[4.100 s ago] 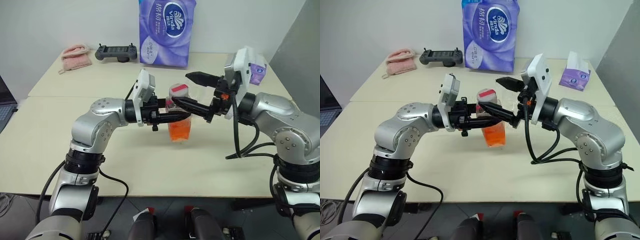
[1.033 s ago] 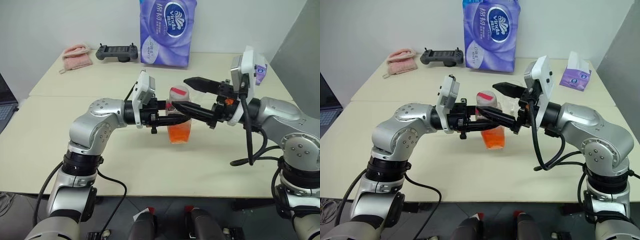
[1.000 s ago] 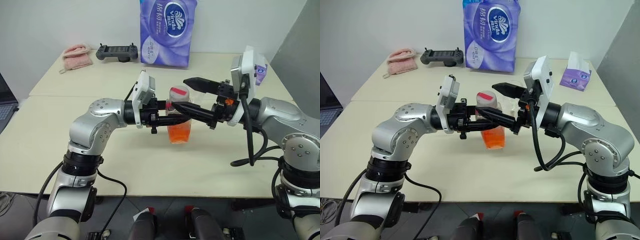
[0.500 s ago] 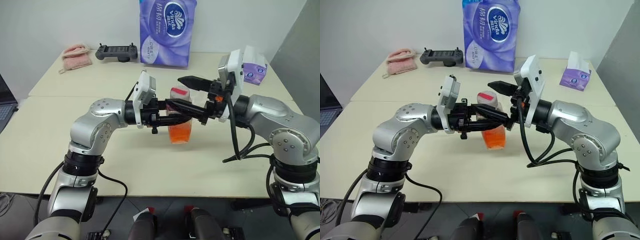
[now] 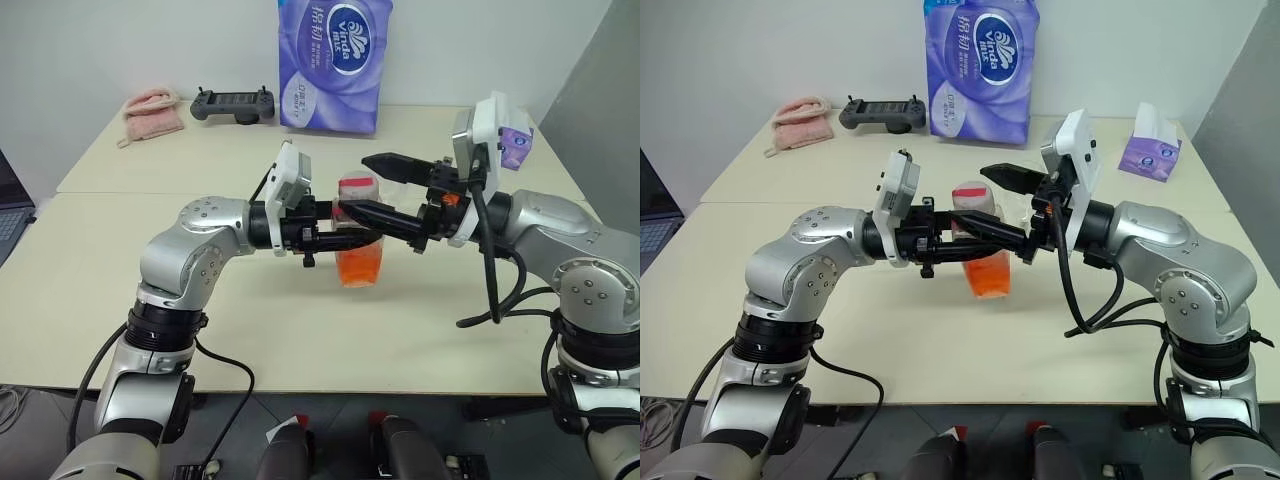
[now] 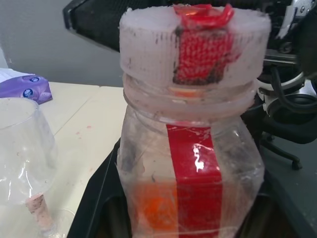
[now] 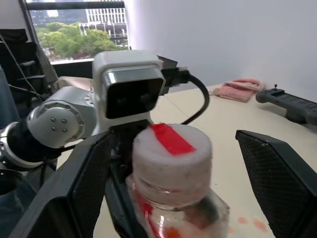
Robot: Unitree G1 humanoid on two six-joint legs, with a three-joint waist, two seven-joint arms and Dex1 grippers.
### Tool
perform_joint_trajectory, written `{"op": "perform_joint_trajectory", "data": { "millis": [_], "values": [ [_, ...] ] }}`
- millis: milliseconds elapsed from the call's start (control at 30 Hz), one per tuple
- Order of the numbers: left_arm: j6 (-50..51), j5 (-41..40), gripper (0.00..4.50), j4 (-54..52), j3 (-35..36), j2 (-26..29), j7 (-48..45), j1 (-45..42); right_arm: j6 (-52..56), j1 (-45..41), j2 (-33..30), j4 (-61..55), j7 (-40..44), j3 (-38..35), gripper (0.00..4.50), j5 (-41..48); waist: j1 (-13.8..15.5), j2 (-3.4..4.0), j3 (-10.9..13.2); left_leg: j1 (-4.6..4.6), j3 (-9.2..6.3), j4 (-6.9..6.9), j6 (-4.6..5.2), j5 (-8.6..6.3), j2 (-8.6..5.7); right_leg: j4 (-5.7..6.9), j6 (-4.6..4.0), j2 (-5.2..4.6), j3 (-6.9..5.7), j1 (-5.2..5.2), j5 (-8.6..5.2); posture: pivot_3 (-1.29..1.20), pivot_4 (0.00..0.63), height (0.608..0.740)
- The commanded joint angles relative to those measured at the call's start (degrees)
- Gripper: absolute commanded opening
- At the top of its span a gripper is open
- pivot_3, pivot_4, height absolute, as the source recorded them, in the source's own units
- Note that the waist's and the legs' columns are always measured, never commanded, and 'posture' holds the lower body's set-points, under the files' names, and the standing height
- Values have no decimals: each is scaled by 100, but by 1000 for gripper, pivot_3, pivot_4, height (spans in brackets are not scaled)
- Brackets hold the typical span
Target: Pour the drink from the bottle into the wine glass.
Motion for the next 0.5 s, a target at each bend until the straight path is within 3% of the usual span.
{"op": "perform_joint_trajectory", "data": {
  "millis": [33, 100, 333, 500],
  "values": [
    [-123, -15, 1824, -77, 86, 4, 18, -160, -39, -25, 104, -160, -78, -24, 4166, 107, 0, 0, 0, 0, 0, 0, 0, 0, 0, 0, 0, 0, 0, 0, 0, 0, 150, 740],
    [-113, -17, 1824, -99, 92, 8, 30, -151, -40, -34, 189, -120, -116, -24, 4166, 134, 0, 0, 0, 0, 0, 0, 0, 0, 0, 1, 0, 0, -1, 0, 0, 0, 150, 740],
    [-96, -15, 1824, -134, 109, 30, 51, -126, -55, -28, 207, -67, -87, -17, 1901, 83, -1, 0, 0, 0, 0, 0, 0, 0, 0, 0, 0, 0, 0, 0, 0, 0, 150, 740],
    [-93, -16, 1824, -157, 113, 33, 67, -104, -74, -235, 286, 122, -257, -230, 1826, 144, -1, 0, 0, 0, 0, 0, 0, 0, 0, 0, 0, 0, 0, 0, 0, 0, 150, 740]
  ]
}}
